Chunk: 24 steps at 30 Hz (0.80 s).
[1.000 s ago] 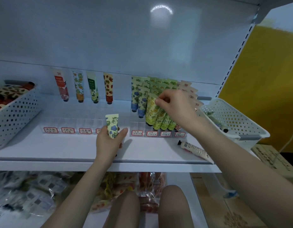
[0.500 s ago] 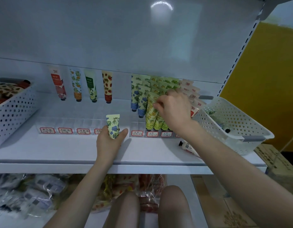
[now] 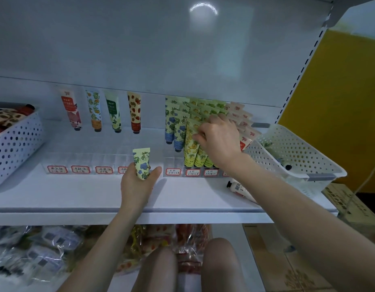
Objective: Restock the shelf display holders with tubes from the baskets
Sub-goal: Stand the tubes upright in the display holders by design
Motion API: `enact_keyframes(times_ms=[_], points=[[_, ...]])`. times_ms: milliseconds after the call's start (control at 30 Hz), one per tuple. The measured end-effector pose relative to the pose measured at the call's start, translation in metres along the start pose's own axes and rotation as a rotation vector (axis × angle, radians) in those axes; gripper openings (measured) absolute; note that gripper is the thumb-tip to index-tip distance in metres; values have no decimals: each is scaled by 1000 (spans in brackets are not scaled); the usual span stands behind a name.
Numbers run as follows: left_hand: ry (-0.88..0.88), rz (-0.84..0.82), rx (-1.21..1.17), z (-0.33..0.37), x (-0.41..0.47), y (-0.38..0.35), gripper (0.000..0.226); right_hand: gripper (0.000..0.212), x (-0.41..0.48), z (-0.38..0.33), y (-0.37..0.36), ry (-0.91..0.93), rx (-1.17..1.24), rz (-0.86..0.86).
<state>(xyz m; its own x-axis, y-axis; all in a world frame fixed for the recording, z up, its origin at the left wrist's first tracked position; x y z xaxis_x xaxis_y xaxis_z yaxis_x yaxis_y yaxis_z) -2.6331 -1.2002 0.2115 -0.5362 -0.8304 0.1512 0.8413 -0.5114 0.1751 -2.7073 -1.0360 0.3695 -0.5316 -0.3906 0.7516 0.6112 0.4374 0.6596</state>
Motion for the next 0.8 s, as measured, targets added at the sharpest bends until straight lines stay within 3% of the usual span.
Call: enact_keyframes(times_ms=[500, 667, 800], points=[[-13, -25, -19, 14, -7, 7, 24, 27, 5, 5, 0, 2, 75, 31], [2, -249, -151, 38, -28, -2, 12, 22, 5, 11, 15, -161, 428, 60], [-141, -435, -157, 66, -44, -9, 7, 19, -6, -12, 18, -183, 688, -125]])
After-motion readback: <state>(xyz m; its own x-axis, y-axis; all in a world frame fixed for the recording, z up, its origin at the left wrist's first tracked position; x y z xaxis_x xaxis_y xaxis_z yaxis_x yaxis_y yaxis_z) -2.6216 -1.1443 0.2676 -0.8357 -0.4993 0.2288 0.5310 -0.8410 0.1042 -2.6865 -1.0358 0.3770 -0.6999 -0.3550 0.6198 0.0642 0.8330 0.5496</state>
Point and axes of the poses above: each hand's wrist, its own x-axis towards the middle knuckle, its own y-axis out of the back of the hand, z = x × y, the point moved 9 cm from there along x, towards the middle knuckle, and after that the axes turned 14 degrees about z, right-handed, at the moved point
